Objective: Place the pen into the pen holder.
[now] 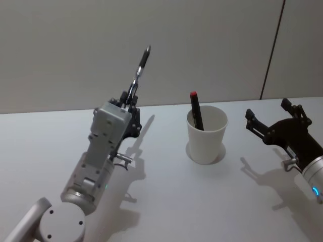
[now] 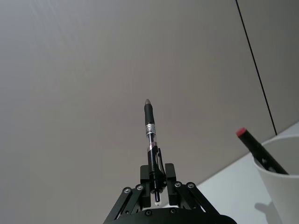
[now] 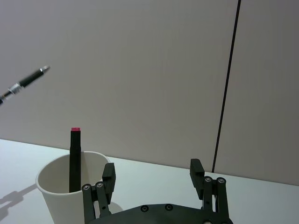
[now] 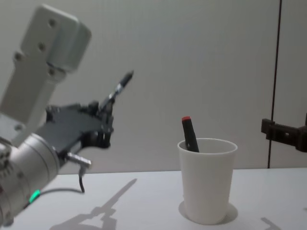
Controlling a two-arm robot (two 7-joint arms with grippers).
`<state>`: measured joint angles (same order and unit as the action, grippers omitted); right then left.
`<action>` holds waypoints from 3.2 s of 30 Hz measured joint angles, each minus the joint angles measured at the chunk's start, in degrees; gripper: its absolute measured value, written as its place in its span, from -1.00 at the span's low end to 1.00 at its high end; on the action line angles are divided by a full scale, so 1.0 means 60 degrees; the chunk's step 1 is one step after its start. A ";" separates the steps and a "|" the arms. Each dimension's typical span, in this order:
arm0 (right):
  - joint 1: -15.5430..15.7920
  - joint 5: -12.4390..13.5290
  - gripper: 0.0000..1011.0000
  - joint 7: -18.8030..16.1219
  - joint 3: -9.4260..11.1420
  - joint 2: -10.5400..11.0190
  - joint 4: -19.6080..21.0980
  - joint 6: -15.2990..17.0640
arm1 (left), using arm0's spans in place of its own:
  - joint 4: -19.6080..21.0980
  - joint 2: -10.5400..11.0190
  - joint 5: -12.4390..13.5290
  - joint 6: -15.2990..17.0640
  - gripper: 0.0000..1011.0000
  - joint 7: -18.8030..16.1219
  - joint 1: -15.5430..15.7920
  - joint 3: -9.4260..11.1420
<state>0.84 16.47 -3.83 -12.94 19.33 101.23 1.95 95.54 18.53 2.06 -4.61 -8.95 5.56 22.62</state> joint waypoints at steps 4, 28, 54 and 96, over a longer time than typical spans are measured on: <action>0.0000 0.0000 0.98 0.0000 0.0001 0.0000 0.0000 0.0000 | 0.0212 0.0090 0.0001 -0.0574 -0.63 0.0041 -0.0012 -0.0109; -0.0129 0.0957 0.98 -0.1094 0.0064 -0.0020 0.0112 -0.0060 | -0.0204 -0.0059 -0.0485 -0.1823 -0.63 0.1678 0.0564 -0.0384; -0.0658 0.3580 0.98 -0.4019 0.0104 -0.0085 0.0480 0.0150 | -0.1396 -0.0463 -0.1142 -0.1448 -0.63 0.3779 0.1411 -0.0404; -0.2342 0.4341 0.98 -0.4320 -0.0400 -0.1340 -0.0861 0.0370 | -0.0815 0.0141 -0.2558 -0.3674 -0.63 0.4345 0.0506 -0.0604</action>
<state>-13.21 42.51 -29.74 -15.34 11.29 96.06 4.17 90.65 19.38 -13.29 -26.65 17.12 8.60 18.99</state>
